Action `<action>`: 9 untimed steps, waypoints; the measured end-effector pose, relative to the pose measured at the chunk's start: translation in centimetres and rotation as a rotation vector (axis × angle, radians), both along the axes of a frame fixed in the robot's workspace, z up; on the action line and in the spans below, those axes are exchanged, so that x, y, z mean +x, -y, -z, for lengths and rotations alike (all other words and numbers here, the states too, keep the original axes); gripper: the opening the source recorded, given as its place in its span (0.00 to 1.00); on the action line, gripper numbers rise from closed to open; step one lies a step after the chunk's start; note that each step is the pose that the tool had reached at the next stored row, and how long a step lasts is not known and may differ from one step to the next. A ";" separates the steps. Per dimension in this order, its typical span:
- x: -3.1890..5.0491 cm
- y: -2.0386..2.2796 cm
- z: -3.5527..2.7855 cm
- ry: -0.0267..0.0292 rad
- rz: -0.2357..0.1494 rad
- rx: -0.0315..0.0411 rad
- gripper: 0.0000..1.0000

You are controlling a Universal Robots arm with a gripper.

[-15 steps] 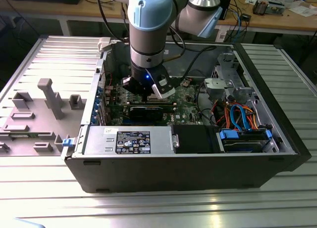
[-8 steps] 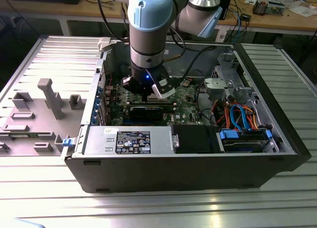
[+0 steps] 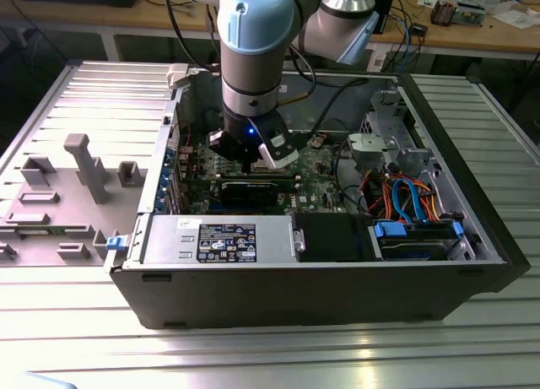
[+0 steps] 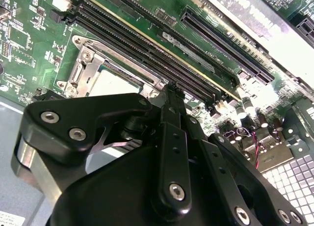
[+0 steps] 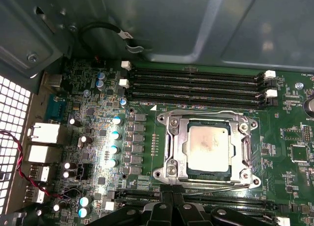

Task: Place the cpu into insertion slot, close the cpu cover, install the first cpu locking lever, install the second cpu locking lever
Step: 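Install the second cpu locking lever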

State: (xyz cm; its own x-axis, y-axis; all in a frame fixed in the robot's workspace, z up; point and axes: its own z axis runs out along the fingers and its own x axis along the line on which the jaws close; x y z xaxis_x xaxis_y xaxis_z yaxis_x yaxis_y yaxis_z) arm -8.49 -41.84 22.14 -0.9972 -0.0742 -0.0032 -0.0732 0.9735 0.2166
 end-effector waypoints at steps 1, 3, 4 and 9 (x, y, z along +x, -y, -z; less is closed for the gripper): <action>0.00 0.00 0.00 0.0000 0.000 0.0001 0.11; 0.00 0.02 0.00 0.0000 0.000 0.0002 0.11; -0.02 0.09 0.00 0.0000 0.000 0.0002 0.11; -0.44 0.25 0.57 -0.0004 0.009 0.0480 0.11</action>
